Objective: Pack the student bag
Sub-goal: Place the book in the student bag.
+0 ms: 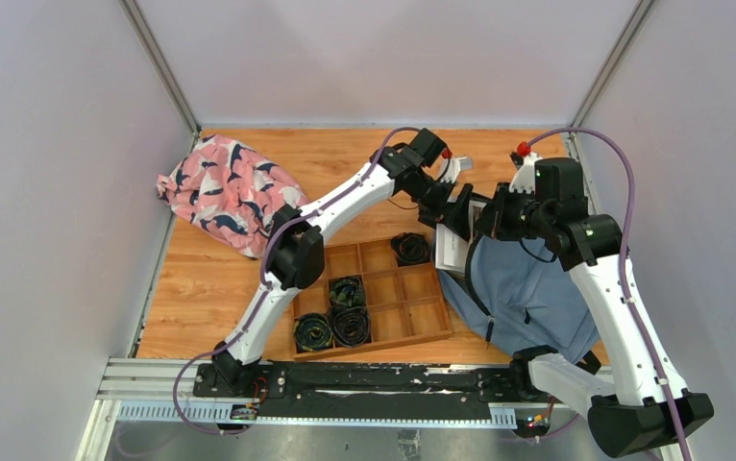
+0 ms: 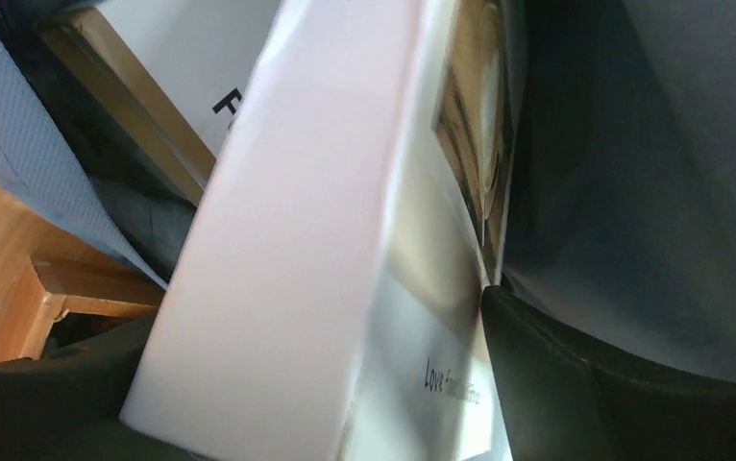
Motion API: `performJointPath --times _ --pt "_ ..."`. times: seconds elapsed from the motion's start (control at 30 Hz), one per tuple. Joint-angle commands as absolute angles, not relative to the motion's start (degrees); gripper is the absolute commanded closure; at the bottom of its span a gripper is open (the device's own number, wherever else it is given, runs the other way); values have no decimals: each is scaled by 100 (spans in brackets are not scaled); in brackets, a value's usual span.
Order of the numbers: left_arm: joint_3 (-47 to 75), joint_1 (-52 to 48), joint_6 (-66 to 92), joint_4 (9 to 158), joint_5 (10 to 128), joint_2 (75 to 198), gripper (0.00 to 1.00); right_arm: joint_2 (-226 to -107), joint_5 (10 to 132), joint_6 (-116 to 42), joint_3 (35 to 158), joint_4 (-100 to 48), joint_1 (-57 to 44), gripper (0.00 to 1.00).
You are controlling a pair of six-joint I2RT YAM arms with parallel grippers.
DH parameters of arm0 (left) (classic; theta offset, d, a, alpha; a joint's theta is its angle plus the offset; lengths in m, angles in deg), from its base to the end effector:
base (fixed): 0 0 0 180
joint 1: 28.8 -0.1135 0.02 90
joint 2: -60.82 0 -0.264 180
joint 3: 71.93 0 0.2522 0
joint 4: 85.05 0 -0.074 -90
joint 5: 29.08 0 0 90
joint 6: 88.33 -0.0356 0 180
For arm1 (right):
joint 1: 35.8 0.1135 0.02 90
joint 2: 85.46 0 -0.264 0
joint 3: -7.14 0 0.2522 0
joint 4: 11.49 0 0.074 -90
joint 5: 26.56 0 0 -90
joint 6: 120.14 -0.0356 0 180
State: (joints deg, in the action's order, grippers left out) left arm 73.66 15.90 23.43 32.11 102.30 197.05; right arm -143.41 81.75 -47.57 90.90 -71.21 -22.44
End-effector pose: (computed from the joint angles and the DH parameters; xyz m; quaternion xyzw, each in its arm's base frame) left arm 0.3526 -0.3821 0.2562 0.2852 0.8486 -0.4413 0.0613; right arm 0.1885 0.0563 0.3869 -0.0438 0.8734 0.2586 0.4102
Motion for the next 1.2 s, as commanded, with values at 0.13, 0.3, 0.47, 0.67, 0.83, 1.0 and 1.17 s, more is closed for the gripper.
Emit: performJointPath --times 0.13,0.3,0.47,0.67,0.83,1.0,1.17 --pt "7640 1567 2094 2942 11408 19560 46 -14245 8707 -4983 9250 -6533 -2279 96" --pt "7535 1542 2231 3314 12159 19563 52 -14240 8817 -5074 9180 -6424 -2275 97" --pt "7742 1572 2623 3777 12993 20016 54 -14157 8838 -5102 9120 -6414 -2276 97" --pt "7586 1834 3219 4587 12577 20039 32 -14153 8858 -5069 9131 -6425 -2278 97" --pt "7214 1736 3596 5144 12166 19918 0 -14133 8894 -5081 9149 -6427 -2278 97" --pt "7460 1520 3013 4167 11481 19900 0 -14091 8884 -5075 9095 -6427 -2279 96" --pt "7166 1365 2691 3753 10858 19652 0 -14109 8919 -5104 9103 -6418 -2278 96"
